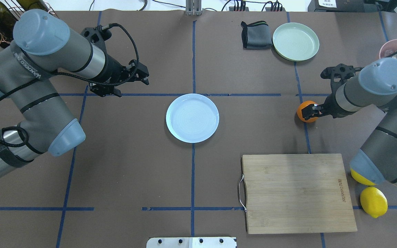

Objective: Pick orange to plate
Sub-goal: 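Release the plate and lift the left gripper while the right gripper reaches the orange, then grasp the orange with the right gripper and lift it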

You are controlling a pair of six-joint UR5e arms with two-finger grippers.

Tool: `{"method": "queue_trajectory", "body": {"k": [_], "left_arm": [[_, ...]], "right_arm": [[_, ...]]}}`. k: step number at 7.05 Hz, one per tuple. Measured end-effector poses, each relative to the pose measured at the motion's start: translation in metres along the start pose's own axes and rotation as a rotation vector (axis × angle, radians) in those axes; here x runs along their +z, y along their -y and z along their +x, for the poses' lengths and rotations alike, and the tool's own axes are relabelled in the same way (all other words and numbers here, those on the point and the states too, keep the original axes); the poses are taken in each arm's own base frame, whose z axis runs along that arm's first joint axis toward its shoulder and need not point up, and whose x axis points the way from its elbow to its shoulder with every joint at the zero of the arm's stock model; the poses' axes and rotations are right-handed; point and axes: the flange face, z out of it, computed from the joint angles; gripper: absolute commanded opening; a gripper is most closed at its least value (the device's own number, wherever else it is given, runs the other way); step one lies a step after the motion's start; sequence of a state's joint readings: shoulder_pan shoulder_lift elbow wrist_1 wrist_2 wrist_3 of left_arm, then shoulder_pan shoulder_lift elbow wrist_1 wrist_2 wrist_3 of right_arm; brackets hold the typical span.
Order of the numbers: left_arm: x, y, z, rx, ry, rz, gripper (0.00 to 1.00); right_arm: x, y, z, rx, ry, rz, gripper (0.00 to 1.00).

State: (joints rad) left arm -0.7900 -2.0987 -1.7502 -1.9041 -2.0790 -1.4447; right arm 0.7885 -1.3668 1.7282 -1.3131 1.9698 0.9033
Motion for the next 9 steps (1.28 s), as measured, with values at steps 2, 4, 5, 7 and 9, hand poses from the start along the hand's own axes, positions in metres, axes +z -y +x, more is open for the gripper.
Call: {"method": "queue_trajectory", "body": {"k": [2,4,5,7,9], "left_arm": [[-0.001,0.001,-0.001,0.001,-0.001,0.002,1.00],[-0.002,0.001,-0.001,0.001,-0.001,0.002,1.00],[-0.002,0.001,-0.001,0.000,-0.001,0.002,1.00],[-0.003,0.002,-0.001,-0.001,-0.001,0.004,1.00],[-0.004,0.003,-0.002,-0.001,-0.002,0.005,1.00]], "right_arm": [[0.013,0.009,-0.006,-0.003,-0.011,-0.010,1.00],[0.018,0.016,-0.011,-0.016,-0.014,-0.010,1.00],[0.019,0.018,-0.011,-0.018,-0.018,-0.008,1.00],[0.016,0.024,-0.006,-0.024,-0.024,0.000,1.00],[0.018,0.028,0.001,-0.026,-0.033,0.000,1.00]]}}
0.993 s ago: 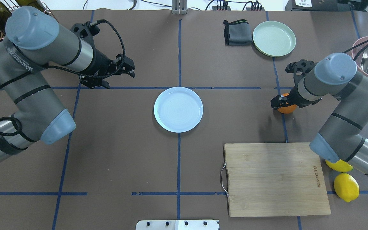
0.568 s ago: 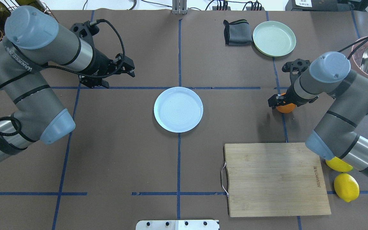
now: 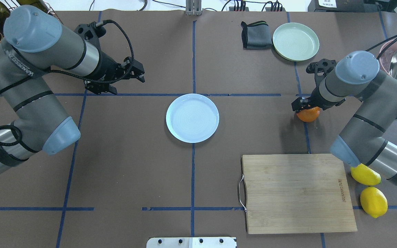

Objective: Pick orange to plate
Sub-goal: 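Grasp the orange with the right gripper and lift it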

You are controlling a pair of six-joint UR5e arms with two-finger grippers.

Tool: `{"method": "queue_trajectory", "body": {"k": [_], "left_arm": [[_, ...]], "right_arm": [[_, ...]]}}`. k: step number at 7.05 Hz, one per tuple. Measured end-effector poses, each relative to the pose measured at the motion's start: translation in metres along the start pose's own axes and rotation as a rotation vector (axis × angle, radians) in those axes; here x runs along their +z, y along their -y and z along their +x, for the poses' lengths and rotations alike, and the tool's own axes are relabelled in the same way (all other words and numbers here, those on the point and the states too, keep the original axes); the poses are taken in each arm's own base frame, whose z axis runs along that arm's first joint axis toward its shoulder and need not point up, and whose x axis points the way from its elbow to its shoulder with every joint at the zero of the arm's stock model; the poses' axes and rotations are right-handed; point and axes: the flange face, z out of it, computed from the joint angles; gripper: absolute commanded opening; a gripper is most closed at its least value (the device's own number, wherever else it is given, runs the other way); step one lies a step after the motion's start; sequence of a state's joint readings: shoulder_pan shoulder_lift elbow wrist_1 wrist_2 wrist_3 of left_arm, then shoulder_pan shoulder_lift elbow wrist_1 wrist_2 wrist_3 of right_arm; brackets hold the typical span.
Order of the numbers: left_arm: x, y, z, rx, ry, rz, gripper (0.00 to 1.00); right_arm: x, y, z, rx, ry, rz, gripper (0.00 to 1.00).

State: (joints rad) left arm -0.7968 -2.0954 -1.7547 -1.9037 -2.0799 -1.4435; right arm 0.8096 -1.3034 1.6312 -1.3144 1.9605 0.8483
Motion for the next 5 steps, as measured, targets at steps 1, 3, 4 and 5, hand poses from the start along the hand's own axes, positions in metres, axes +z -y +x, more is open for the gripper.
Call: {"method": "queue_trajectory", "body": {"k": [1,3,4,5], "left_arm": [[-0.0004,0.0005,-0.0001,0.000,0.000,0.001,1.00],[-0.0013,0.0020,-0.0005,-0.001,0.000,0.004,1.00],[-0.0017,0.0024,-0.0005,-0.002,0.000,0.004,1.00],[-0.0020,0.0026,-0.0005,-0.002,-0.001,0.005,1.00]], "right_arm": [[0.0009,0.0004,0.0003,0.000,-0.001,-0.001,1.00],[-0.0002,0.0022,-0.0022,0.002,0.001,0.002,0.71],[-0.0015,0.0034,-0.0043,0.002,0.004,0.004,0.32],[-0.0034,0.0050,-0.0068,0.001,0.008,0.007,0.08]]}}
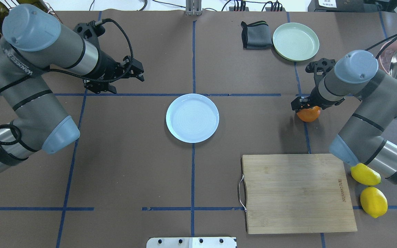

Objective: Pick orange to plate
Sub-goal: 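Grasp the orange with the right gripper and lift it, then carry the orange with the right gripper over the light blue plate and lower it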

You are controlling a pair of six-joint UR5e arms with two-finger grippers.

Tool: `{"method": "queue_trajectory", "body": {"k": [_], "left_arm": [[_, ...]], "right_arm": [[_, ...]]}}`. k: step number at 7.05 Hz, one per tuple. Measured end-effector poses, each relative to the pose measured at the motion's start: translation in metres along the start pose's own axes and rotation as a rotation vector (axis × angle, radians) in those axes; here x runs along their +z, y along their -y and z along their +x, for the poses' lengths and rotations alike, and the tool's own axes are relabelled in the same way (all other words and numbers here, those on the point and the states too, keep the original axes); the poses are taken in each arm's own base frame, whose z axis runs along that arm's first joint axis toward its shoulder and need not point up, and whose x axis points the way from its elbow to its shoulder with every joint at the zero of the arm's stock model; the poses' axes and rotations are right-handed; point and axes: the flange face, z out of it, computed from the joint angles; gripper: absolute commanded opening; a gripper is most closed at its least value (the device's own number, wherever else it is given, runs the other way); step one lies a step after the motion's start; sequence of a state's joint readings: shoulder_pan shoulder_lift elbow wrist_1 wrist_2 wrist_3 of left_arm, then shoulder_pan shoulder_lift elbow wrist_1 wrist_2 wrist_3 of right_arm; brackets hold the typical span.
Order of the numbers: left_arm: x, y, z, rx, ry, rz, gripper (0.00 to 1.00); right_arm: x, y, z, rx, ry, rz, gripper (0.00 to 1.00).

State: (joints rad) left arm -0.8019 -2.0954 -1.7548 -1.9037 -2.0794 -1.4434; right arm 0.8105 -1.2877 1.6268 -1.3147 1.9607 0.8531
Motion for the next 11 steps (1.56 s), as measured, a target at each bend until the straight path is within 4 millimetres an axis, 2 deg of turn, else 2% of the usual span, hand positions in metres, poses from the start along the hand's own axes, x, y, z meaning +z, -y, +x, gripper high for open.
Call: {"method": "queue_trajectory", "body": {"k": [1,3,5,6,7,8,9,11], "left_arm": [[0.000,0.000,0.000,0.000,0.000,0.000,1.00],[-0.001,0.002,0.000,-0.001,-0.001,0.003,1.00],[-0.013,0.015,-0.007,0.020,0.005,0.016,1.00],[-0.026,0.025,-0.015,0.063,0.024,0.016,1.00],[-0.043,0.039,-0.027,0.118,0.053,0.027,1.00],[-0.062,0.057,-0.042,0.184,0.092,0.045,1.00],[-0.078,0.074,-0.060,0.245,0.133,0.058,1.00],[-0.104,0.100,-0.092,0.320,0.182,0.085,1.00]], "right_arm": [[-0.002,0.001,-0.002,-0.004,0.004,0.003,0.00],[-0.014,0.006,-0.001,-0.003,0.019,0.016,0.00],[-0.061,0.030,0.002,0.026,0.103,0.033,0.00],[-0.083,0.043,-0.005,0.036,0.147,0.035,0.00],[-0.101,0.054,-0.026,0.042,0.169,0.033,0.00],[-0.118,0.063,-0.058,0.050,0.178,0.020,0.00],[-0.126,0.063,-0.096,0.062,0.189,0.004,0.00],[-0.128,0.048,-0.183,0.098,0.207,0.001,0.00]]}}
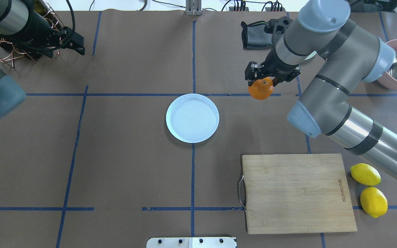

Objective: Pick orange to plate
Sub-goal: 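Carry the orange with the right gripper over the light blue plate and lower it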

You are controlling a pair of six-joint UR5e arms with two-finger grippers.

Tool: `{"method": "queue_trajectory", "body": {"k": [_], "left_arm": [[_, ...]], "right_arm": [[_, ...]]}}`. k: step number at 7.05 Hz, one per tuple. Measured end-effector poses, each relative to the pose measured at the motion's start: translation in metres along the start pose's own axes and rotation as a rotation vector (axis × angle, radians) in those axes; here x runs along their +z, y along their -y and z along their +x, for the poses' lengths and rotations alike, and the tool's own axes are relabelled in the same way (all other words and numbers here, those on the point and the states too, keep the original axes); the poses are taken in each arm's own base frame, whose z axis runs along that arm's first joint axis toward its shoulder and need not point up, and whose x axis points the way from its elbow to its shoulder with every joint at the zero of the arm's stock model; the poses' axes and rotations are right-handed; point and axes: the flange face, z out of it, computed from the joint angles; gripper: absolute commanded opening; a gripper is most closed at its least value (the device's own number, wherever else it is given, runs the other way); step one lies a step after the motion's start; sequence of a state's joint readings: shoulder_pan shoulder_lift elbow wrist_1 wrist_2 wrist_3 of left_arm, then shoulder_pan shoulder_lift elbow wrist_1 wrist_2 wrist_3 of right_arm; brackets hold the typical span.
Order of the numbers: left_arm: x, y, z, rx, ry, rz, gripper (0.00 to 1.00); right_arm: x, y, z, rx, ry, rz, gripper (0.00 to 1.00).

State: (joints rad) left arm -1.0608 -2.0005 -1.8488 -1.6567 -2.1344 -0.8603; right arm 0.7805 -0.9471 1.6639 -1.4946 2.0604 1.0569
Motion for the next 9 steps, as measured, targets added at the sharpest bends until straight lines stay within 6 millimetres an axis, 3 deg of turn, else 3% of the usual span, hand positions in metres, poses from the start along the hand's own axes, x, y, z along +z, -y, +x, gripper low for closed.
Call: {"method": "queue_trajectory", "body": {"k": [2,3,5,6,7,9], "left_arm": [[-0.013,-0.001,-0.039,0.094,0.031,0.015,1.00],[-0.018,0.002,-0.059,0.134,0.050,0.022,1.00],[-0.032,0.008,-0.100,0.207,0.088,0.037,1.00],[-0.037,0.010,-0.113,0.224,0.100,0.042,1.00],[-0.040,0.009,-0.123,0.230,0.108,0.043,1.00],[-0.041,0.007,-0.136,0.234,0.119,0.042,1.00]], "right_arm": [[0.040,-0.019,-0.081,0.025,-0.031,0.023,0.00],[0.058,-0.030,-0.106,0.020,-0.050,0.039,0.00],[0.092,-0.043,-0.133,0.003,-0.044,0.067,0.00],[0.108,-0.046,-0.141,0.014,-0.037,0.073,0.31],[0.116,-0.049,-0.147,0.025,-0.032,0.078,0.99],[0.116,-0.051,-0.157,0.042,-0.022,0.080,1.00]]}}
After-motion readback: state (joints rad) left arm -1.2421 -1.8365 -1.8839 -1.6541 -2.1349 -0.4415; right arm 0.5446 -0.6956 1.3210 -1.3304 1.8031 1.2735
